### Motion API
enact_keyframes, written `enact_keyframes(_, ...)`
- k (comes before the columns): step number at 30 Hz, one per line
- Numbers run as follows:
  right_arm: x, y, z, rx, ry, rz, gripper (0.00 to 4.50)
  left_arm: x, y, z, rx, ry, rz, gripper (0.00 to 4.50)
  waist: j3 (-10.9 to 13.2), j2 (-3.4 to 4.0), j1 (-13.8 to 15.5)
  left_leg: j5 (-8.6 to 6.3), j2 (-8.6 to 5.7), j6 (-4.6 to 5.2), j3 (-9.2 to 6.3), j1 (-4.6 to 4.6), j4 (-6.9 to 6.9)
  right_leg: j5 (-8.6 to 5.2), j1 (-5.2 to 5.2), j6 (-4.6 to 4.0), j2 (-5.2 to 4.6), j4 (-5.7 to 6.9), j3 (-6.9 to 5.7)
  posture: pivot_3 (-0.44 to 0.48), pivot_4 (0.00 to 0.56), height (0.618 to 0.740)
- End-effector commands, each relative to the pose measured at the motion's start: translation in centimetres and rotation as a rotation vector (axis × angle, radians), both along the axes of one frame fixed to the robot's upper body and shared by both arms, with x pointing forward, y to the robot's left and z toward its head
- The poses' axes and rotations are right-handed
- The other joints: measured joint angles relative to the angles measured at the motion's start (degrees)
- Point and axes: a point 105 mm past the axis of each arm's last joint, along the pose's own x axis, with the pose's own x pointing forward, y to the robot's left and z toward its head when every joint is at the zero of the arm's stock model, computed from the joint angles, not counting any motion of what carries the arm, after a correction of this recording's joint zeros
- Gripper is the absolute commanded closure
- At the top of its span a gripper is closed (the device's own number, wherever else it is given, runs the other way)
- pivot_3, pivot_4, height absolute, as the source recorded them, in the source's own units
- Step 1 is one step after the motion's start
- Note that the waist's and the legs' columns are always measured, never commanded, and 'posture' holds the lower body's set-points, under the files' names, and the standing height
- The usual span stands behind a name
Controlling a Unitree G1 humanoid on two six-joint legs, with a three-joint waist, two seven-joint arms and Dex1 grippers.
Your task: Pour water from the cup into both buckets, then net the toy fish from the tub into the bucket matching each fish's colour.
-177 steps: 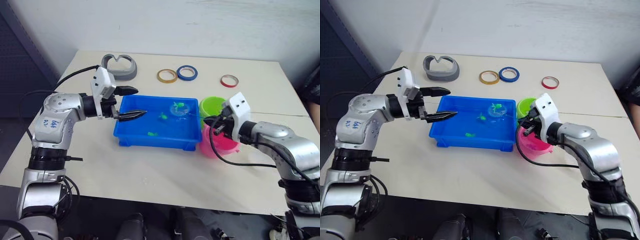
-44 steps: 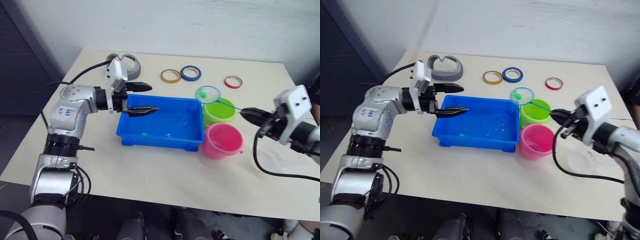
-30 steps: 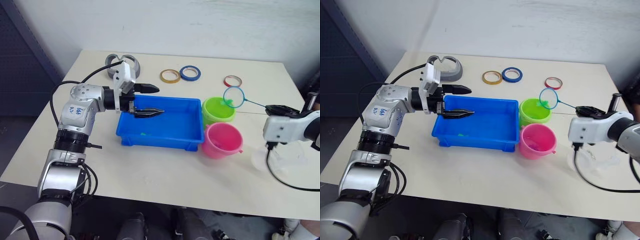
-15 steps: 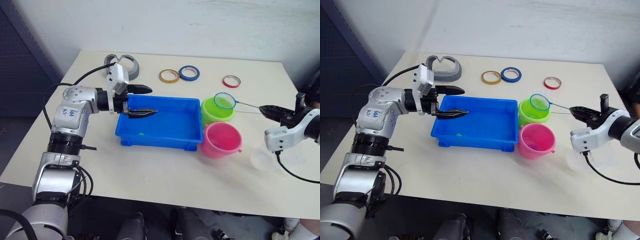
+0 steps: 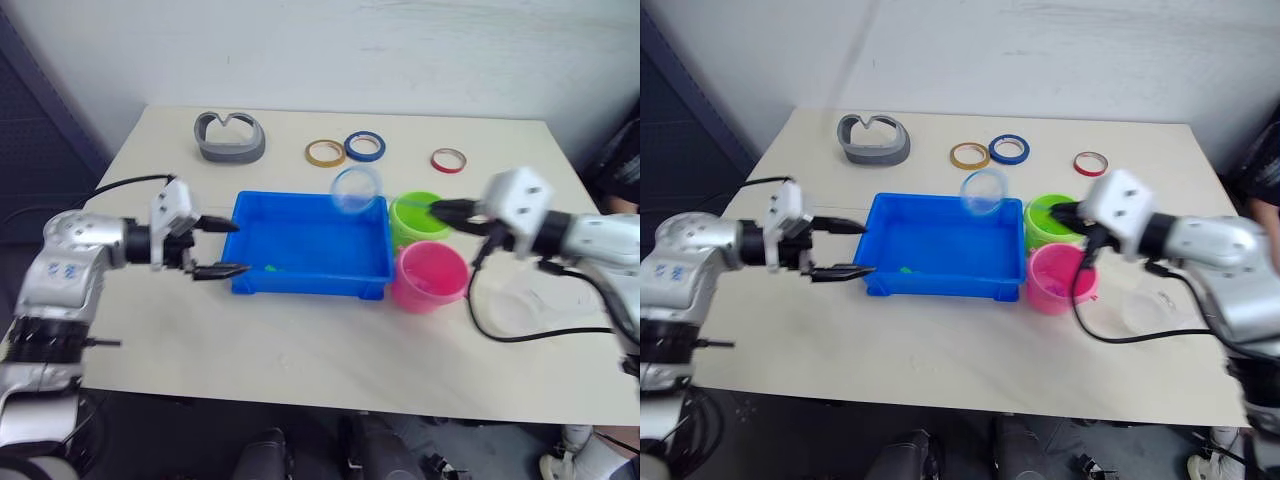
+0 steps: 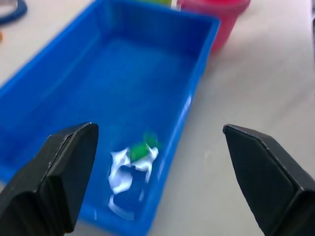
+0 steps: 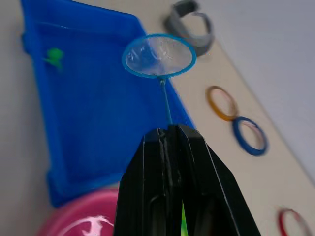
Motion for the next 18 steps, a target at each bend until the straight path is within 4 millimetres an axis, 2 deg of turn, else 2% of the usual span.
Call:
enact_keyframes(1, 1.0, 2.3, -2.6, -0.139, 0.026, 0.067, 4.5, -1.0, 1.4, 2.6, 0.001, -0.09, 0.062, 0.06, 0.0, 0.0, 0.4, -0.02, 0.0, 0.03, 0.0, -0.02, 0.0, 0.0, -0.01, 0.0, 0.0, -0.04, 0.0, 0.0, 0.15, 0.74)
enact_keyframes(4, 2.0, 3.2, -3.7, -0.198, 0.005, 0.094, 4.5, -1.8, 2.1, 2.9, 0.005, -0.089, 0.097, 0.06, 0.0, 0.0, 1.2, -0.07, -0.01, 0.1, -0.03, -0.18, -0.01, 0.0, -0.07, 0.0, -0.01, -0.1, -0.04, 0.0, 0.15, 0.74)
enact_keyframes(9, 3.0, 4.6, -5.0, -0.242, -0.018, 0.15, 4.5, -2.5, 2.6, 3.3, -0.005, -0.106, 0.15, 0.06, 0.0, -0.01, 0.9, -0.18, -0.08, 0.28, -0.03, -0.27, 0.01, 0.01, -0.04, 0.02, -0.09, -0.19, -0.08, 0.0, 0.15, 0.74)
enact_keyframes(18, 2.7, 7.2, -6.6, -0.196, 0.054, 0.239, 4.5, -2.7, 2.5, 3.7, -0.022, -0.12, 0.176, 0.06, 0.0, -0.01, 0.6, -0.13, -0.07, 0.19, -0.04, -0.24, 0.0, 0.01, -0.07, 0.02, -0.05, -0.07, -0.09, 0.0, 0.15, 0.74)
